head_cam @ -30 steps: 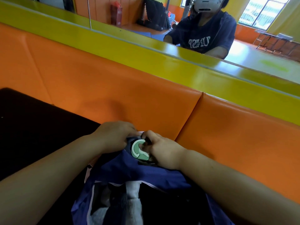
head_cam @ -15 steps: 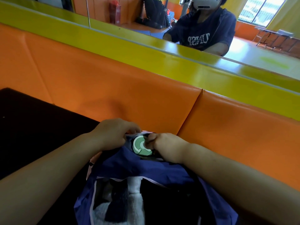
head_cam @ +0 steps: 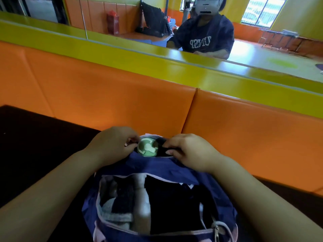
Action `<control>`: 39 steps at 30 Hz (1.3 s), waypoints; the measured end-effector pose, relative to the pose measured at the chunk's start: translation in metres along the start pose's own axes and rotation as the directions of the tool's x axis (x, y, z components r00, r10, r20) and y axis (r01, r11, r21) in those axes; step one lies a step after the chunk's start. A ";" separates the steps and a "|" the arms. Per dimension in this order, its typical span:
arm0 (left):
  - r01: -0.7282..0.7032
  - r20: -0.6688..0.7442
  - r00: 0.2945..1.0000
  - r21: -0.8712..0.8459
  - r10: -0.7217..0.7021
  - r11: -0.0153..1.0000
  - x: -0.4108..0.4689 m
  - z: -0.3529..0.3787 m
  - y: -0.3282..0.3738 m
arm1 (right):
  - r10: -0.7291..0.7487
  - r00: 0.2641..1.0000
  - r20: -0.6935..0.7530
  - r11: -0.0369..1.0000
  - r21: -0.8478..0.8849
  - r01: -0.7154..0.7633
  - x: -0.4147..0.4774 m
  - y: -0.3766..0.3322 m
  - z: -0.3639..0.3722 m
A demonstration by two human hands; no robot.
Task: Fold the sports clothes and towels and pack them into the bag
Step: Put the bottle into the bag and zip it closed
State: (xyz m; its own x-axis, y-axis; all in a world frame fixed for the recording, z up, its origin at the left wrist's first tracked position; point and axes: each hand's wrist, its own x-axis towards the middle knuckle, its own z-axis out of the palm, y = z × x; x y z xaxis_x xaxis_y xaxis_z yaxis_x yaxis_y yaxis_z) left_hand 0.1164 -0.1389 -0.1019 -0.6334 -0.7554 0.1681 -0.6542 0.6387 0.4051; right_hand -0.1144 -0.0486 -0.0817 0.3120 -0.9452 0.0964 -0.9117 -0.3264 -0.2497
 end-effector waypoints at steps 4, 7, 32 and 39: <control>-0.047 -0.062 0.997 -0.078 0.042 0.996 -0.026 0.009 0.036 | 0.071 0.995 -0.077 0.997 0.048 -0.067 -0.054 -0.005 -0.002; -0.054 -0.039 0.998 -0.132 0.049 0.990 -0.042 0.023 0.067 | 0.151 0.981 -0.124 0.987 0.076 -0.142 -0.096 -0.007 0.001; 0.017 0.221 0.975 -0.082 0.001 0.996 -0.083 0.136 0.190 | 0.412 0.909 0.057 0.895 0.159 -0.416 -0.212 0.020 0.068; 0.043 0.091 0.996 -0.251 -0.020 0.967 -0.067 0.123 0.187 | 0.332 0.940 -0.081 0.844 0.471 -0.258 -0.193 0.019 0.032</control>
State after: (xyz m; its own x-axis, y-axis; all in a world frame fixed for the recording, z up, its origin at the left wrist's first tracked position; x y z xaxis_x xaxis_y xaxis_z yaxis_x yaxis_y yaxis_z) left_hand -0.0144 0.0496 -0.1475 -0.6551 -0.7515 0.0773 -0.5558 0.5487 0.6244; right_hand -0.1833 0.1277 -0.1357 -0.0310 -0.9959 0.0856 -0.7236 -0.0367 -0.6892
